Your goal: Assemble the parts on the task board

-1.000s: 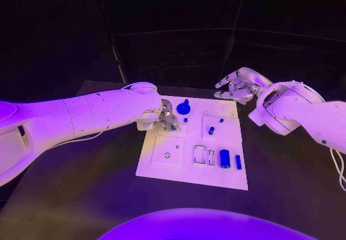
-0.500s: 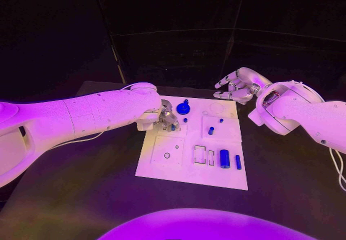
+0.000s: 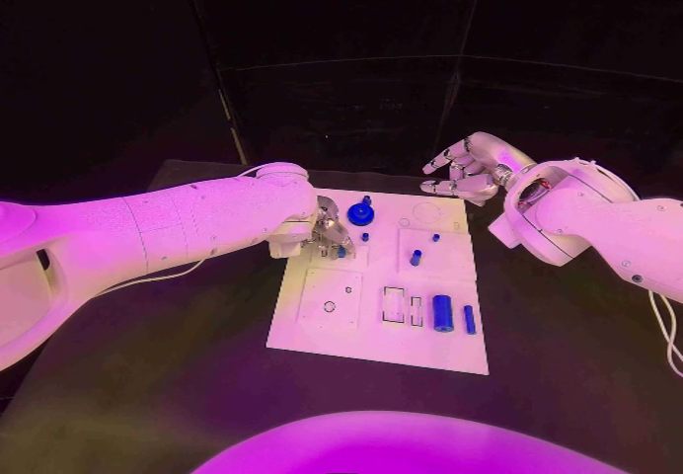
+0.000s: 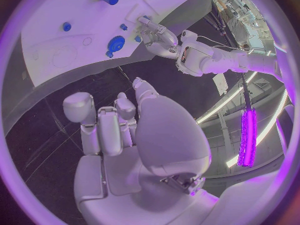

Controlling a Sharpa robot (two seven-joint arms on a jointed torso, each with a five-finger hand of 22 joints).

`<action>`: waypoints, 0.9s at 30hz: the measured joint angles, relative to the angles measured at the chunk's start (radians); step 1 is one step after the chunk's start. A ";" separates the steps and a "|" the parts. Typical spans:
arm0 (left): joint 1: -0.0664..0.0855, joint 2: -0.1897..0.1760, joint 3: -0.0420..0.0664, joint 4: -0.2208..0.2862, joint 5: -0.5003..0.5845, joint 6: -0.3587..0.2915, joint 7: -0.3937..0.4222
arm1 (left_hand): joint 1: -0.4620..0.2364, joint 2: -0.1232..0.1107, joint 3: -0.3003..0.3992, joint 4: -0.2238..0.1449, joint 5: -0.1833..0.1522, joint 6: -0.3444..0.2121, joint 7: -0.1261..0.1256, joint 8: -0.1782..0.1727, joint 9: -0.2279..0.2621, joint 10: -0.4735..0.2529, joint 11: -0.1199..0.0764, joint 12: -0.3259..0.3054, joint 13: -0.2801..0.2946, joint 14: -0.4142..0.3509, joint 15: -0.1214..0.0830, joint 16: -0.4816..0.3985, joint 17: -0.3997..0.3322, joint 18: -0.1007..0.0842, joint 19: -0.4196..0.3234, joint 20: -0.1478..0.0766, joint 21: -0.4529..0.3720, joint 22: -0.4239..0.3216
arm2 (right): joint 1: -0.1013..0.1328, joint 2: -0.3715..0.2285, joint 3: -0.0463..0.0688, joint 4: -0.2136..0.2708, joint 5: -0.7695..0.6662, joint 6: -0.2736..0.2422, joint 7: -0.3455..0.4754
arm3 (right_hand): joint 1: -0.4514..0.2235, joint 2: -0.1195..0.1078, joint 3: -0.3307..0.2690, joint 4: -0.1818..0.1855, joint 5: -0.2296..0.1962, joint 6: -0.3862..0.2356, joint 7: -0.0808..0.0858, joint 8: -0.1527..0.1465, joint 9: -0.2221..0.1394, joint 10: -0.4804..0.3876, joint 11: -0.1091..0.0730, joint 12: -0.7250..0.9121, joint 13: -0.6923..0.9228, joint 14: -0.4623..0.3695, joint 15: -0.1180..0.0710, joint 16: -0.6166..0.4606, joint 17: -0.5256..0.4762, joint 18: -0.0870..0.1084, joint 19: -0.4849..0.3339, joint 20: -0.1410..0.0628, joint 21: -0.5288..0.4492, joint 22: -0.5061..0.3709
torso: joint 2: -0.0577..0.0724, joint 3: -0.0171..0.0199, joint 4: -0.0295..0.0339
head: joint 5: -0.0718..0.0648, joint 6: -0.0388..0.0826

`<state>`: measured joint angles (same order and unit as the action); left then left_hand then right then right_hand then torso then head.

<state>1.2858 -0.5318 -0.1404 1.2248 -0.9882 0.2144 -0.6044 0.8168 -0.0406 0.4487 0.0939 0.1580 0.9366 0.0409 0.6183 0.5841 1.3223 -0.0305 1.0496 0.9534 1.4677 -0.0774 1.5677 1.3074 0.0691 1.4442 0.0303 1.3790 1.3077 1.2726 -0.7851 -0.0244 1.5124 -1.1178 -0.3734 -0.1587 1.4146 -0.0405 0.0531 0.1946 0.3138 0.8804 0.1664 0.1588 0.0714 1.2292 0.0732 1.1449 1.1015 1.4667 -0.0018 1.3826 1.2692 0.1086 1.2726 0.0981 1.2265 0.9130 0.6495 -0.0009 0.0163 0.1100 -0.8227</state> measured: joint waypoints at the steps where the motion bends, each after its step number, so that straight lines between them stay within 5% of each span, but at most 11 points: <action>1: 0.000 -0.001 0.000 0.000 0.000 0.000 0.000 | 0.000 0.000 -0.012 0.002 0.000 0.000 0.000 -0.001 0.000 0.000 0.000 0.000 0.000 0.000 0.000 0.000 0.000 0.000 0.000 0.000 0.000 0.000 | 0.000 0.000 0.000 0.000 0.000 0.000 0.000 | 0.000 0.000 -0.001 0.001 0.000 0.000 0.000 0.000 0.000 0.000 0.000 0.000 0.000 0.000 0.000 0.000 0.000 0.000 0.000 0.000 0.000 0.000 | 0.000 -0.0001 0.0000 | 0.000 0.000; 8: -0.002 -0.012 0.000 0.014 0.001 -0.005 0.002 | 0.010 -0.010 -0.084 0.009 0.000 0.003 -0.004 -0.003 -0.002 0.000 0.000 0.000 0.002 -0.004 -0.004 0.000 0.000 0.000 0.003 -0.003 0.000 0.000 | 0.000 0.000 0.000 -0.001 0.000 0.001 0.000 | 0.000 0.000 -0.001 0.001 -0.005 0.000 0.000 0.004 0.000 0.000 0.000 0.000 0.000 0.000 0.000 0.000 0.000 0.000 0.000 0.000 0.000 0.000 | 0.000 -0.0005 0.0002 | -0.002 -0.001; 10: -0.004 -0.019 0.007 0.021 0.002 -0.006 0.002 | 0.009 -0.013 -0.120 0.021 -0.022 0.006 -0.006 -0.006 -0.001 0.000 0.000 0.000 0.000 -0.004 -0.003 0.000 0.000 0.000 0.003 -0.003 0.000 0.000 | 0.000 0.000 0.000 -0.002 0.000 0.001 0.000 | 0.000 0.000 -0.001 0.001 -0.005 0.000 0.000 0.004 0.000 0.000 0.000 0.000 0.000 0.000 0.000 0.000 -0.001 0.000 0.000 0.000 0.000 0.000 | 0.000 -0.0006 0.0004 | -0.003 -0.001; 15: -0.006 -0.031 0.046 0.035 0.002 -0.008 0.002 | 0.017 -0.023 -0.197 0.048 -0.083 0.009 -0.009 -0.001 0.004 0.000 0.000 0.000 -0.012 -0.001 -0.007 0.000 0.000 0.000 0.003 -0.003 0.000 0.000 | 0.000 -0.001 0.000 -0.005 0.000 0.001 0.001 | 0.000 0.000 -0.001 0.001 -0.005 0.000 0.000 0.004 0.000 0.000 0.000 0.000 0.000 0.000 0.000 0.000 -0.001 0.000 0.000 0.000 0.000 0.000 | 0.000 -0.0006 0.0010 | -0.005 0.002; 21: -0.002 -0.046 0.113 0.063 0.002 -0.014 0.002 | 0.037 -0.016 -0.233 0.060 -0.088 0.009 -0.009 -0.001 0.006 0.000 0.000 0.000 -0.015 -0.001 -0.007 0.000 0.000 0.000 0.003 -0.003 0.000 0.000 | 0.000 -0.002 0.000 -0.015 0.002 0.002 0.004 | 0.000 0.000 -0.004 0.004 -0.011 0.000 0.000 0.004 0.000 0.000 0.000 0.000 -0.002 0.000 0.000 -0.006 -0.003 0.000 0.000 0.000 -0.007 -0.004 | -0.001 -0.0004 0.0013 | -0.007 0.005; 27: 0.021 -0.067 0.146 0.085 0.002 -0.010 -0.001 | 0.088 -0.005 -0.289 0.066 -0.088 -0.026 0.007 -0.009 0.005 -0.014 0.009 -0.023 -0.039 -0.001 -0.007 0.000 0.000 0.000 -0.004 -0.003 -0.028 0.000 | -0.001 -0.005 0.000 -0.026 0.008 0.002 0.009 | 0.000 0.000 -0.004 0.004 -0.011 0.000 0.000 0.004 0.000 0.000 0.000 0.000 -0.002 0.000 0.000 -0.006 -0.003 0.000 0.000 0.000 -0.007 -0.005 | -0.001 -0.0004 0.0014 | -0.007 0.010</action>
<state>1.3065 -0.5991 0.0057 1.3100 -0.9858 0.2042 -0.6052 0.9044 -0.0456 0.1595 0.1599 0.0700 0.9105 0.0478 0.6091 0.5888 1.3084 -0.0217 1.0265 0.9140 1.4671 -0.0840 1.5677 1.3074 0.0692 1.4401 0.0270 1.3514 1.3075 1.2721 -0.7903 -0.0244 1.4862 -1.1100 -0.3713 -0.1501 1.4146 -0.0405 0.0494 0.1983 0.3024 0.8804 0.1664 0.1624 0.0714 1.2292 0.0732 1.1449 1.1000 1.4667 -0.0018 1.3766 1.2658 0.1086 1.2726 0.0981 1.2196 0.9077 0.6489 -0.0012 0.0177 0.1031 -0.8126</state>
